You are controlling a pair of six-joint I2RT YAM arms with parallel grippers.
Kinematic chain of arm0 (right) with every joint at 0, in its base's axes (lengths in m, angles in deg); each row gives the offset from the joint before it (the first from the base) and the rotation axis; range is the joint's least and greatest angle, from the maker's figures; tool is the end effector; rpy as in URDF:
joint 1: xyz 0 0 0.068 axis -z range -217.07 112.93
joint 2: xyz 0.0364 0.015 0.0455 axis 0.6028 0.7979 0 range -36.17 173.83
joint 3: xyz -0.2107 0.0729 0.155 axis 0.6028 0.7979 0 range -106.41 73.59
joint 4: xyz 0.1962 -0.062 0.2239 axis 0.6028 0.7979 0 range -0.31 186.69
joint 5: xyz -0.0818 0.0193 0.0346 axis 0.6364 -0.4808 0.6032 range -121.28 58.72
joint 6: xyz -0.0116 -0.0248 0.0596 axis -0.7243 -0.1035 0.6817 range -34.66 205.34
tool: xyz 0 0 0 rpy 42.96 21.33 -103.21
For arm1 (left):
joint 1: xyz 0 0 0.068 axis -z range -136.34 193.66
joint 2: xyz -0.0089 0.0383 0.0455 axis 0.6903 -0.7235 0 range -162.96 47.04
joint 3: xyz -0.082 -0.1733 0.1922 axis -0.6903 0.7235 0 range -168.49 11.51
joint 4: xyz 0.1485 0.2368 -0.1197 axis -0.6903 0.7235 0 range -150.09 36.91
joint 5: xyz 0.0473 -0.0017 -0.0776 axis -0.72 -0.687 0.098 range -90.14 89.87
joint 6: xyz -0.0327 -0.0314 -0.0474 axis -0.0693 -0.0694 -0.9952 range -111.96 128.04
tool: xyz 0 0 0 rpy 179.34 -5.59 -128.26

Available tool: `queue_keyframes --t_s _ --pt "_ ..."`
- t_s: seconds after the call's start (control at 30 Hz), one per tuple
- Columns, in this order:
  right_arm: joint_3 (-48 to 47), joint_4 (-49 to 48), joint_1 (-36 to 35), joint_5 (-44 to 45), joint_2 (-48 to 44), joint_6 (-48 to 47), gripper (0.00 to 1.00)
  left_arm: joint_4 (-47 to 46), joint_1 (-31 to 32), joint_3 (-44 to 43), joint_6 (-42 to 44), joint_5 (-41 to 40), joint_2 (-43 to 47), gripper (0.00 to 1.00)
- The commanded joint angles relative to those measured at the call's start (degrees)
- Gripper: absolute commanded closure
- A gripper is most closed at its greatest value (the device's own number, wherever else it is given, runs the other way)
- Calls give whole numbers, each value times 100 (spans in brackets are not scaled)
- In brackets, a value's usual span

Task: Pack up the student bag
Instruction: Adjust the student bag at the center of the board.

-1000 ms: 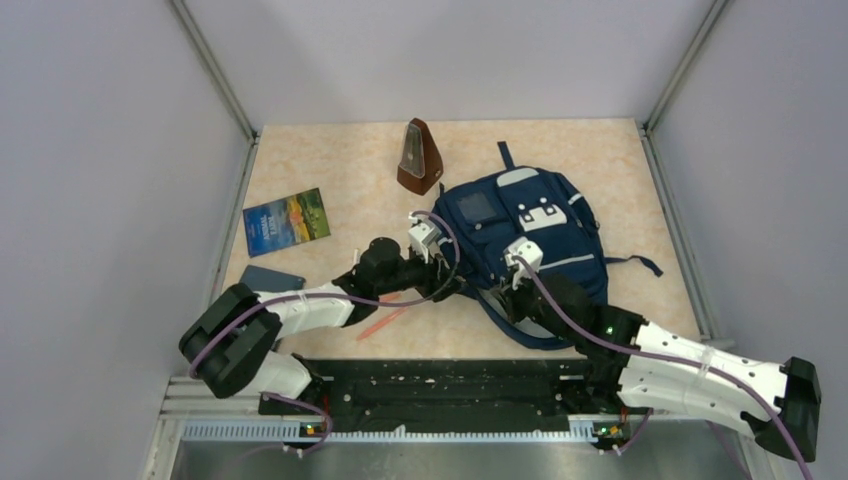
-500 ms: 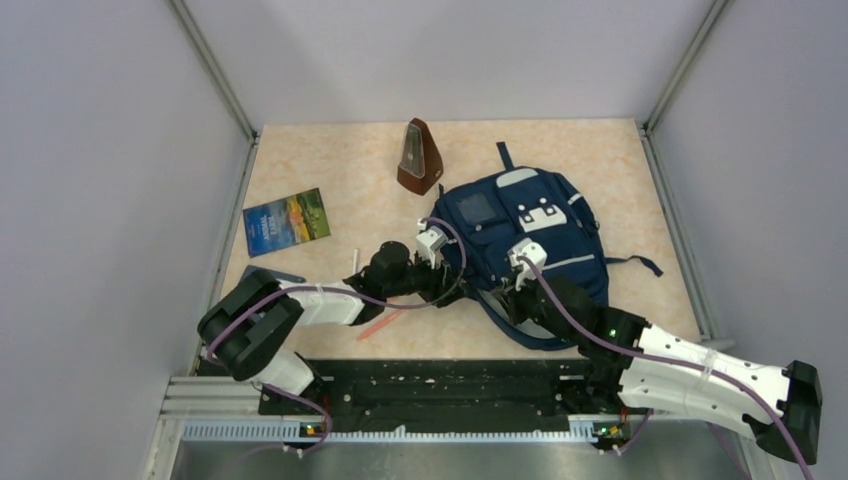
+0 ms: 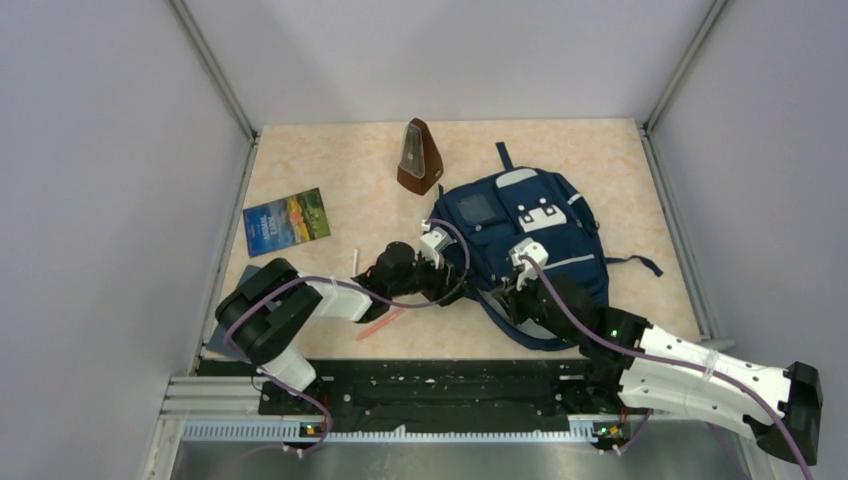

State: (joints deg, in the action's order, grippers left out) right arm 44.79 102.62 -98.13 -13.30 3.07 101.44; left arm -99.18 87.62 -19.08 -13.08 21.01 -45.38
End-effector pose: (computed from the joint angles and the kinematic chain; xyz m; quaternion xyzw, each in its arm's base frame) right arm 0.1231 0.1897 0.2372 -0.2364 0.7955 0.2361 0.5055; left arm 0.2272 -0.2450 0.1013 0.2616 0.7822 -0.4216 0.3767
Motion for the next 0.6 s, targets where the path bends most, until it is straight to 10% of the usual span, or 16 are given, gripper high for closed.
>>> queue_keyframes --t_s 0.0,0.37,0.57 --pt "-85 -510 -3 -186 -95 115 100 -520 16 -233 104 2 -208 43" --pt "-5 -703 -3 -148 218 117 100 -721 98 -464 105 85 -497 59" --pt "34 -807 -3 -75 377 156 100 -819 155 -421 73 109 -486 93"
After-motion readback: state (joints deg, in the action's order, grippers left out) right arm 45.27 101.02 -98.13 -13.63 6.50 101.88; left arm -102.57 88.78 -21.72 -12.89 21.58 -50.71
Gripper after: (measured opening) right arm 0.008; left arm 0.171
